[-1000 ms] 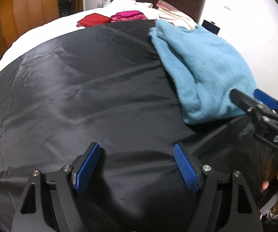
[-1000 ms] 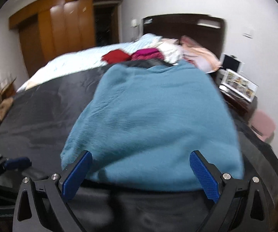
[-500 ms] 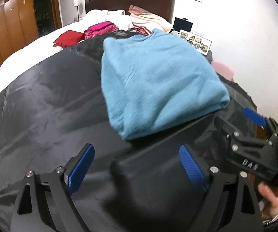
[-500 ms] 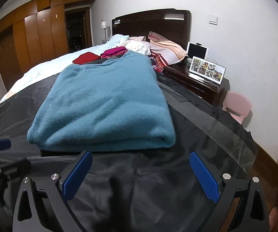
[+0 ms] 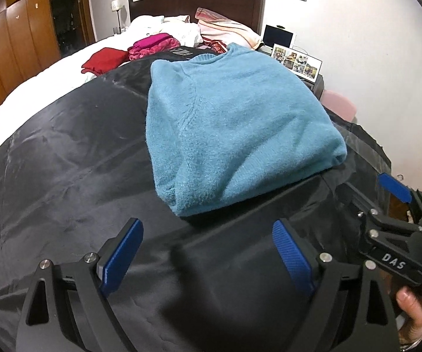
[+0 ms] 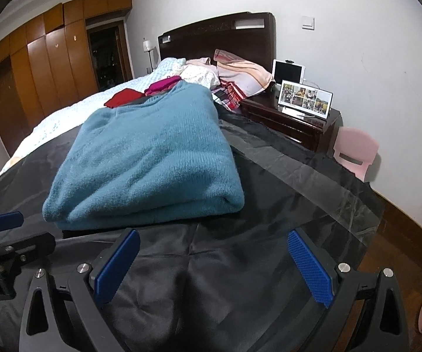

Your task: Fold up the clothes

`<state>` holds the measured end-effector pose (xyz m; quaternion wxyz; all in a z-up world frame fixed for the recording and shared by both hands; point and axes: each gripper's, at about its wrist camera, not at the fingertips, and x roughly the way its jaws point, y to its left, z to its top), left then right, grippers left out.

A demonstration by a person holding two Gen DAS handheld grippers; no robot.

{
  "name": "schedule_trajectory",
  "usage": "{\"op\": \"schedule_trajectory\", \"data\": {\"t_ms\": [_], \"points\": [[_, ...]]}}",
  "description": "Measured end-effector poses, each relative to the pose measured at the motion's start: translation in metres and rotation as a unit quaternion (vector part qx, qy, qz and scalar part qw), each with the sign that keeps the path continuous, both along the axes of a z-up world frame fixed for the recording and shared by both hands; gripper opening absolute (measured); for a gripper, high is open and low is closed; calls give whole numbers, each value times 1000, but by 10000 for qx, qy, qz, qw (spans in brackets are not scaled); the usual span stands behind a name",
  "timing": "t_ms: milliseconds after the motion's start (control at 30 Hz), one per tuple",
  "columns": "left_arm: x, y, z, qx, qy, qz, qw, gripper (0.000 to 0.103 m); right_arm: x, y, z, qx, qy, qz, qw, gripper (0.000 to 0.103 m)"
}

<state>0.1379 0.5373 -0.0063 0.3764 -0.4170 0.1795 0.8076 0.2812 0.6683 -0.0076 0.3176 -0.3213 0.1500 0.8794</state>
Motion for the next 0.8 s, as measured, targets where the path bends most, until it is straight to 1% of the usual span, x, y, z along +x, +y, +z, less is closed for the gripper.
{"op": "schedule_trajectory", "data": {"t_ms": [167, 333, 433, 533, 633, 733, 800], "points": [[1, -7, 3, 19, 177, 121, 9998, 101, 1, -3, 6, 15, 46, 6, 10000, 102], [-4, -18, 2, -14, 252, 283, 9993, 102, -8, -9, 4, -115, 4, 115, 9999, 102], [-13, -27, 0, -28, 179, 476, 9987, 102, -19, -19, 4, -164, 6, 316, 9994, 102], [-22, -35, 0, -1, 100, 593, 9982, 102, -30, -28, 7, -103, 9, 485, 9988, 102], [-22, -39, 7, 149, 164, 557, 9982, 102, -33, -33, 9, -56, 19, 485, 9988, 102], [-14, -38, 15, 363, 310, 351, 9982, 102, -29, -34, 10, -34, 27, 376, 9993, 102], [-7, -36, 20, 417, 439, 228, 9979, 102, -24, -32, 11, -26, 31, 289, 9996, 102]]}}
